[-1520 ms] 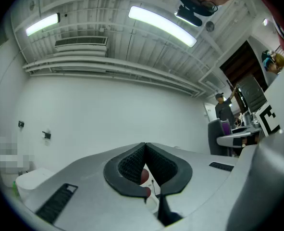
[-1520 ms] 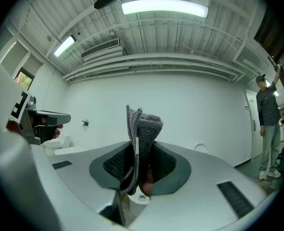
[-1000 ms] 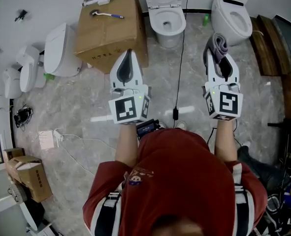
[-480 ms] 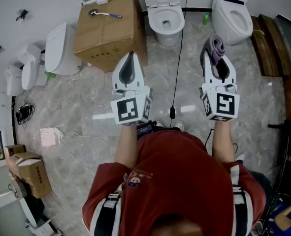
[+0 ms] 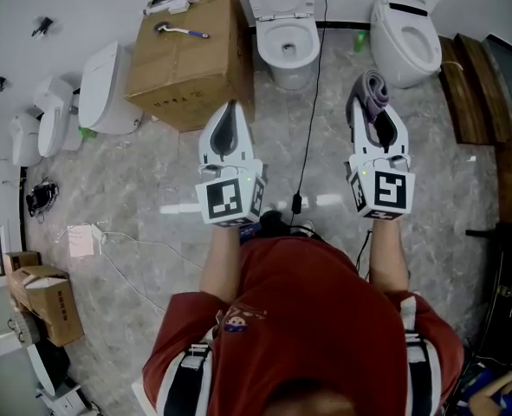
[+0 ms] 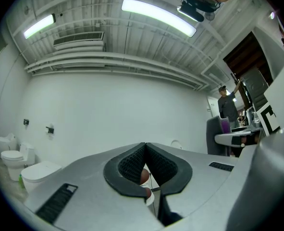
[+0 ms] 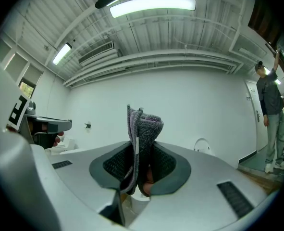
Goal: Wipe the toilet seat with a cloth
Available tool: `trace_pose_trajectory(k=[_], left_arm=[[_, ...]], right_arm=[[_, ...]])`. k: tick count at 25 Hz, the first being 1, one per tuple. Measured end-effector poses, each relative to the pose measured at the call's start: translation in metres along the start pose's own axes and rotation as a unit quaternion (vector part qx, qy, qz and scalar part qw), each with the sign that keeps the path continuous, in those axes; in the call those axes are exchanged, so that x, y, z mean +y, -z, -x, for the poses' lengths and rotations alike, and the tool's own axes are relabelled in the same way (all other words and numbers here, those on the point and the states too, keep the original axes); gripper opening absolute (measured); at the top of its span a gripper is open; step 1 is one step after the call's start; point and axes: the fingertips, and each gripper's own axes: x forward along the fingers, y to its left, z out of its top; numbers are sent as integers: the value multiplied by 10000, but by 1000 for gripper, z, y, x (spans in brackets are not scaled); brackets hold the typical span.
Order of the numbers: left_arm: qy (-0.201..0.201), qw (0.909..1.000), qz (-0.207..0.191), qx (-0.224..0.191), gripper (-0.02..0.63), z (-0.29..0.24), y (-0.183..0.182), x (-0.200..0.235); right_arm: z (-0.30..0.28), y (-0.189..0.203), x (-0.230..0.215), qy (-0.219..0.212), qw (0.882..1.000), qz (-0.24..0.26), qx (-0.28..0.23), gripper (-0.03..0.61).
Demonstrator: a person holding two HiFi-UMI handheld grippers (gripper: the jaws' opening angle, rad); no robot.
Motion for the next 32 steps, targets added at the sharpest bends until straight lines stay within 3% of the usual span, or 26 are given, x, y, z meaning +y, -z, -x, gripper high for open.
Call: trace_pose_trajectory(k=[14,32], left_arm=[[211,9997,121,-81,12,-56,12,5],[249,9994,196,-120,12,-217,37,132]], right_arm=[[-50,5,-9,77,9999,127,-8,97],[-244,13,22,226,9993,267,146,97]])
